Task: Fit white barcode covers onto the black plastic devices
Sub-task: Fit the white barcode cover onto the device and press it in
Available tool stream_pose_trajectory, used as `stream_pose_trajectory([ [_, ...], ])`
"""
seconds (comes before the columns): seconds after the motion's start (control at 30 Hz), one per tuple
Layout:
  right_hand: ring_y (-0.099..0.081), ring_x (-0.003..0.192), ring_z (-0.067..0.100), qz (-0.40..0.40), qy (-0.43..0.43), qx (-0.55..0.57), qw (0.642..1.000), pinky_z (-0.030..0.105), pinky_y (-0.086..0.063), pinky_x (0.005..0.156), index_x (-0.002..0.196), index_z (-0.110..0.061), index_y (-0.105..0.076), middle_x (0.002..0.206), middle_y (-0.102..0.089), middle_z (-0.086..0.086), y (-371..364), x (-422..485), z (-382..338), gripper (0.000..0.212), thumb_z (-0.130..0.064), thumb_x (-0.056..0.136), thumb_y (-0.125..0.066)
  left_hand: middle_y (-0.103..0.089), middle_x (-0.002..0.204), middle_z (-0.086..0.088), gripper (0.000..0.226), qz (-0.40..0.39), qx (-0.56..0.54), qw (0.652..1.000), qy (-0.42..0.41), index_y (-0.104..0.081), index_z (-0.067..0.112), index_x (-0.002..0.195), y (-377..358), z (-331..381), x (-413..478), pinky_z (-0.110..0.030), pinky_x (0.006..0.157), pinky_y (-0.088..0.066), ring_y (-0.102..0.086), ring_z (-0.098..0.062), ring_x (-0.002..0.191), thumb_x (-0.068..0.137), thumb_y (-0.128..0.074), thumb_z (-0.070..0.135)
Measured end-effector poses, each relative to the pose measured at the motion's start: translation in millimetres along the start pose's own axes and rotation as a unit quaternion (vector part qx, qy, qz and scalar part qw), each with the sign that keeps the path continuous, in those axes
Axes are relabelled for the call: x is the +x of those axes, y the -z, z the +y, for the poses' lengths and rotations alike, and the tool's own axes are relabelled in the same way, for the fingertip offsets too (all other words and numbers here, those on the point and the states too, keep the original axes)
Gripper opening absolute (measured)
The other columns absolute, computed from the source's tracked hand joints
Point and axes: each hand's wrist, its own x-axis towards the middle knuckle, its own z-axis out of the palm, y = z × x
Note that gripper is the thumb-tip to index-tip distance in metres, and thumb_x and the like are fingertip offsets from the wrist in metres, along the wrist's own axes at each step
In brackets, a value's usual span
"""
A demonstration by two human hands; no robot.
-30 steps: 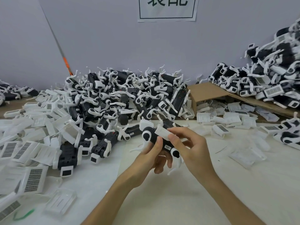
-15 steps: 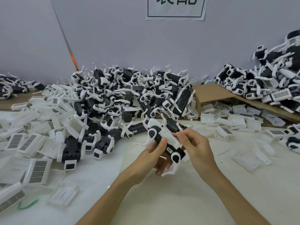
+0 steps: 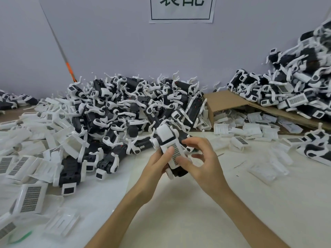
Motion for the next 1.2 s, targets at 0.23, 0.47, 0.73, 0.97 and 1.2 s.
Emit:
stream_pose_trajectory([
  [0.23, -0.061, 0.116, 0.005, -0.048, 0.015, 0.004, 0.999, 0.014, -0.046, 0.092, 0.12, -0.03, -0.06, 0.114, -0.068, -0.017, -5, -6, -2, 0.038, -0.039, 0.086, -0.074, -0.072, 0.114, -0.018, 0.044, -0.009, -0.049, 0.998, -0.026, -0.067, 0.013, 0.122, 1, 4, -2, -0.042, 0.085, -0.058, -0.069, -0.035, 0.109, 0.093, -0.058, 0.045],
  [0.47, -0.066, 0.109, 0.006, -0.04, 0.041, 0.002, 0.998, 0.016, -0.053, 0.084, 0.118, -0.029, -0.06, 0.106, -0.071, -0.019, -6, -7, -6, 0.031, -0.032, 0.09, -0.073, -0.073, 0.108, -0.021, 0.052, -0.003, -0.057, 0.998, -0.035, -0.064, 0.003, 0.122, -2, 4, -3, -0.035, 0.073, -0.058, -0.071, -0.035, 0.101, 0.09, -0.06, 0.044],
  [0.73, -0.067, 0.106, 0.005, -0.019, 0.049, 0.004, 0.999, 0.013, -0.05, 0.084, 0.12, -0.023, -0.063, 0.107, -0.072, -0.018, -9, -7, -1, 0.026, -0.022, 0.094, -0.07, -0.071, 0.117, -0.018, 0.05, -0.039, -0.045, 0.998, -0.037, -0.058, 0.004, 0.13, 1, 2, -1, -0.036, 0.086, -0.058, -0.067, -0.035, 0.114, 0.096, -0.059, 0.041],
  [0.97, -0.063, 0.111, 0.006, -0.038, -0.005, 0.02, 0.999, 0.013, -0.049, 0.085, 0.126, -0.027, -0.056, 0.109, -0.068, -0.021, 0, -1, 6, 0.038, -0.032, 0.089, -0.062, -0.071, 0.125, -0.006, 0.047, -0.047, 0.026, 0.997, -0.048, -0.051, 0.014, 0.135, 2, 0, -1, -0.044, 0.097, -0.055, -0.066, -0.024, 0.118, 0.091, -0.064, 0.02],
  [1.2, -0.056, 0.124, 0.005, -0.068, -0.012, 0.021, 0.997, 0.016, -0.043, 0.097, 0.133, -0.03, -0.053, 0.123, -0.065, -0.014, 2, 0, 8, 0.044, -0.041, 0.092, -0.059, -0.073, 0.118, 0.0, 0.042, -0.011, 0.093, 0.993, -0.074, -0.056, 0.021, 0.127, 2, -1, -1, -0.035, 0.083, -0.057, -0.07, -0.022, 0.107, 0.086, -0.067, 0.021],
])
